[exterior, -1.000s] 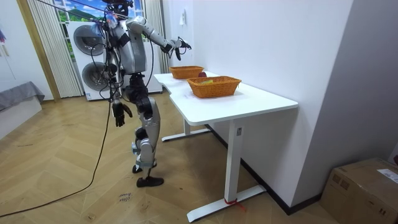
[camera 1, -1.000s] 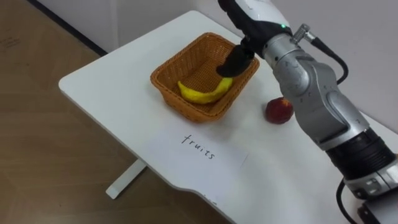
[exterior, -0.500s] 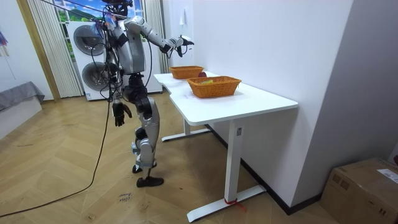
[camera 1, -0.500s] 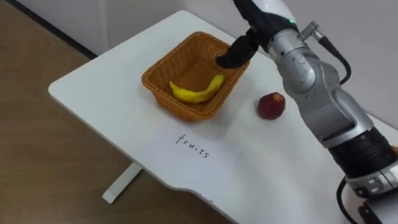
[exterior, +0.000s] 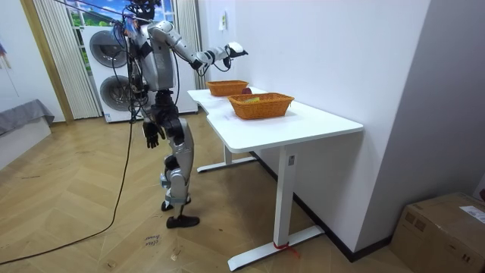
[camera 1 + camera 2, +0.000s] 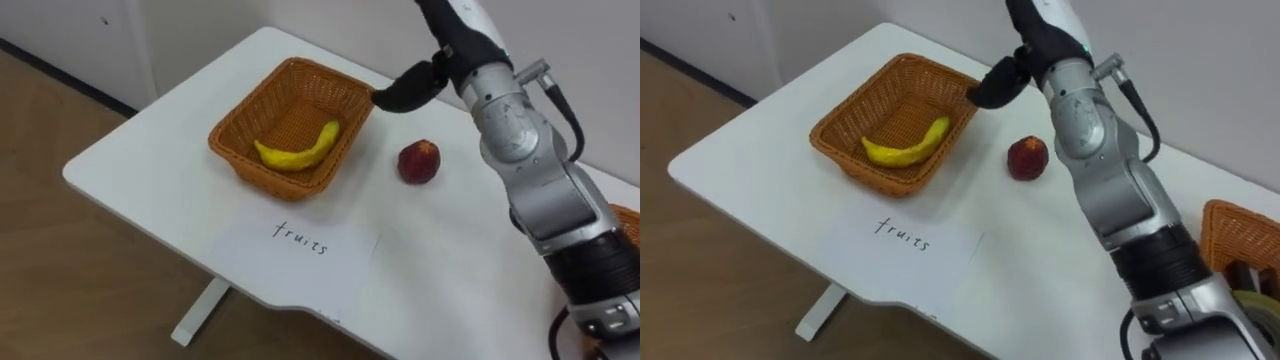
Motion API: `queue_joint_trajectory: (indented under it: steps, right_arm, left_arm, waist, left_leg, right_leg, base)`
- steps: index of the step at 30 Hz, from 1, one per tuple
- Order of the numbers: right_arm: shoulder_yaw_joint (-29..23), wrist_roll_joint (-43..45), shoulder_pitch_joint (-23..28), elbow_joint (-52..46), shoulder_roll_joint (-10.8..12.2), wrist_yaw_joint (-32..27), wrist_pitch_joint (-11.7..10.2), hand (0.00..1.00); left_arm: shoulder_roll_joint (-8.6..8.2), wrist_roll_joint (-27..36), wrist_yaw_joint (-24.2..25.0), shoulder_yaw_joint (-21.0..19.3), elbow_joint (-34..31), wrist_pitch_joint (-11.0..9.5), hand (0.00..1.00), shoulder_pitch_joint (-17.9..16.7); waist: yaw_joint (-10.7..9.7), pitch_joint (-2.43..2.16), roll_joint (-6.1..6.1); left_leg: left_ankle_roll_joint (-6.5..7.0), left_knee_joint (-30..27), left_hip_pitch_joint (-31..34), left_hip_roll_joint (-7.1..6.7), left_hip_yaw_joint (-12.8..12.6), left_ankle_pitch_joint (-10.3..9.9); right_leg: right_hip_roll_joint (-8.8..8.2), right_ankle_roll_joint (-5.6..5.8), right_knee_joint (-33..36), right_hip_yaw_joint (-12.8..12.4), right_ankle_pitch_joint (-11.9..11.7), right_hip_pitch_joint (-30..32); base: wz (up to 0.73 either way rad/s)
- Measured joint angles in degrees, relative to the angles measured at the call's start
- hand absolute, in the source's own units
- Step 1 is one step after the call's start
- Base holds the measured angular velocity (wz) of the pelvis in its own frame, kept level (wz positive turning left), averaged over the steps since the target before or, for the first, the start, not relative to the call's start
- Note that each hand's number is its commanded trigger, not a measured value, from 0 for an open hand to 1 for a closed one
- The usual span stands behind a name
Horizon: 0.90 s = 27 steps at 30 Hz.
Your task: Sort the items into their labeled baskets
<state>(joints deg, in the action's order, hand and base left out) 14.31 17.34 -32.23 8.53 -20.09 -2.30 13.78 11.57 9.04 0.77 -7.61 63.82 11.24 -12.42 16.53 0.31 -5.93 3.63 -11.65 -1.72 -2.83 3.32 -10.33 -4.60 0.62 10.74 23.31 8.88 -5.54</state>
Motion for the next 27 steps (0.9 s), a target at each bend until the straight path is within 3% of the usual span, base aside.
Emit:
queue_joint_trajectory:
  steps: [2,5,12,22,27]
  right_arm:
    - [-0.2,0.0,0.0,0.0,0.0,-1.2,0.0,0.00]
    - [-0.2,0.0,0.0,0.0,0.0,-2.2,0.0,0.00]
    - [-1.2,-6.4,-0.1,0.0,0.0,-3.0,0.0,0.00]
    - [-2.5,-8.4,-0.1,0.6,0.0,-1.8,0.4,0.00]
    - [-2.7,-8.4,-0.1,0.6,0.0,-1.6,1.3,0.00]
  left_arm:
    - [-0.23,0.0,0.0,0.0,-0.1,0.0,0.00,0.1]
    - [-0.63,0.0,0.0,0.0,-0.8,0.0,0.00,0.3]
    - [-0.85,1.6,0.7,1.0,-1.5,0.1,0.00,1.3]
    - [-1.39,1.5,0.5,1.1,-5.5,0.5,0.00,1.4]
    - [-1.57,1.8,0.6,1.4,-5.6,0.6,0.00,1.6]
  waist:
    - [-0.5,-0.24,0.50]
    - [-0.6,-0.24,0.84]
    - [-1.2,-0.67,0.25]
    - [-3.7,-0.40,0.79]
    - [-3.9,-0.59,1.08]
  left_leg:
    - [0.05,0.1,-0.1,-0.02,-0.1,0.0]
    - [0.05,0.3,-0.4,0.05,-0.5,0.0]
    - [0.15,0.4,0.0,0.08,-0.9,0.1]
    - [0.24,0.6,0.0,0.12,-1.4,0.1]
    - [0.25,0.9,-0.1,0.13,-1.5,0.1]
  right_leg:
    - [-0.03,0.03,0.0,-0.1,0.0,0.0]
    - [0.04,0.05,0.0,-0.5,0.0,0.0]
    - [0.00,0.05,0.0,-0.7,0.0,0.6]
    - [0.34,0.08,-0.1,-1.3,0.0,0.7]
    - [0.36,0.09,-0.1,-1.3,0.0,0.7]
  base:
    - [-0.03]
    - [-0.07]
    - [-0.01]
    - [-0.01]
    - [-0.01]
